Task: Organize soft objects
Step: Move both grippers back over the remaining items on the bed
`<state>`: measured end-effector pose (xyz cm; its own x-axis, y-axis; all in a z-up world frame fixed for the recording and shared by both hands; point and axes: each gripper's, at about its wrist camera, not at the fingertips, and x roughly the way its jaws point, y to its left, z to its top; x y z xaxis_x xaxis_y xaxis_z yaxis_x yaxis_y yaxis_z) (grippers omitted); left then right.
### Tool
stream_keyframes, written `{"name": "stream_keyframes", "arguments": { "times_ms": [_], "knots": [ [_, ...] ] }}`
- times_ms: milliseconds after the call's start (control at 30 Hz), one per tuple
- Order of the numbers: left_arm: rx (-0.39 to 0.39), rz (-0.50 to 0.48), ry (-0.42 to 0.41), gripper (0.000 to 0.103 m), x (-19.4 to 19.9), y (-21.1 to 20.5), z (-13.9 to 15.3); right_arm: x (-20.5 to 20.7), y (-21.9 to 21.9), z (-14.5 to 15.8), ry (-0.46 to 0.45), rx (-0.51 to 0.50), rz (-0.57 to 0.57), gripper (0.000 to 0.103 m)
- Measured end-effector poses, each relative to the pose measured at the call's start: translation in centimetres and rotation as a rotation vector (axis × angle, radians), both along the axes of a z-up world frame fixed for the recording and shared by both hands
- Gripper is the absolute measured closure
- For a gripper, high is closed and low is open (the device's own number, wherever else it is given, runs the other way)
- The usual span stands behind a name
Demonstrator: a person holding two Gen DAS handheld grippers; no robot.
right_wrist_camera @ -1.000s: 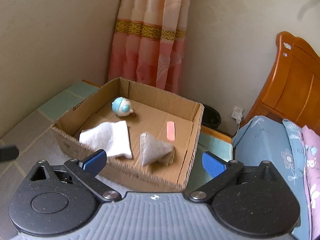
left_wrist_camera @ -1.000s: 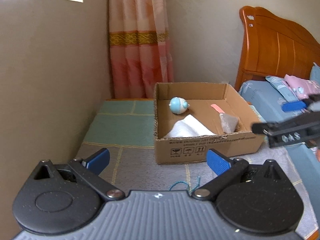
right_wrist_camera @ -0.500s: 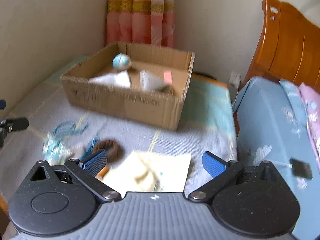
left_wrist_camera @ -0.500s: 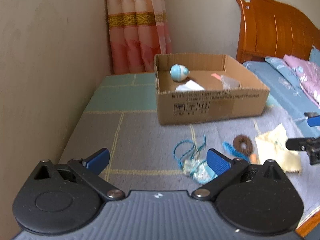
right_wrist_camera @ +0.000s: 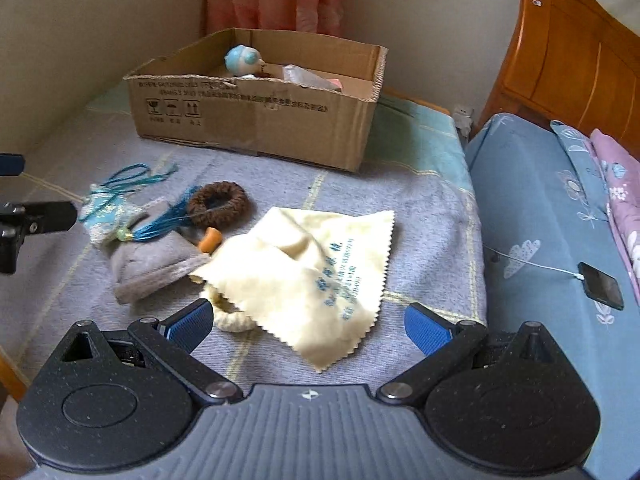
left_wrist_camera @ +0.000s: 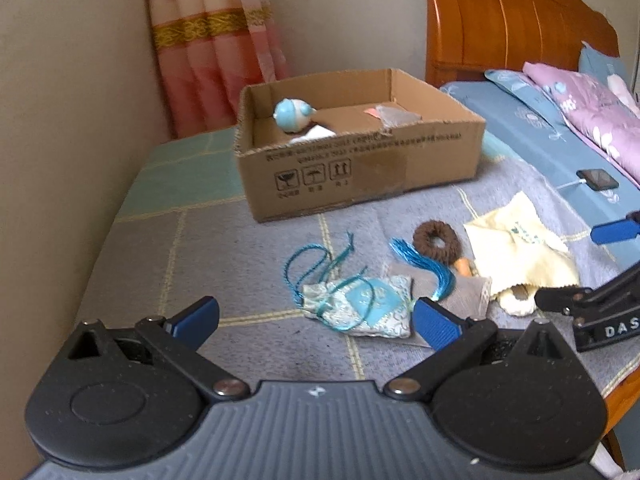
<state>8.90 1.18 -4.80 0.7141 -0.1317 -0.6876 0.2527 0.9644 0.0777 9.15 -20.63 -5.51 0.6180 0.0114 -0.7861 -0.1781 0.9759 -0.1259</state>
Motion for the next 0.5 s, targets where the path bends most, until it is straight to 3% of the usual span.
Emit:
{"name": "stream_keyframes", "arguments": {
  "times_ms": [133,367,500],
  "knots": [
    [-0.018,-0.014,0.025,0.0,0.5,-0.2,-0.5,0.5,-0.2,-0.6,0.013,-0.047,-0.013,0.0],
    [-0.041,-0.046,0.045,0.0,1.1,-0.9,-0.6,1.7,-1.5,0.8,-0.011,0.017,-0.032,0.0],
    [-0.041,-0.059,0.064,0.0,1.5,-1.3,-1.0,3.1,-2.0,0.5,-0.013,-0.004,-0.059,0.0]
  ]
}}
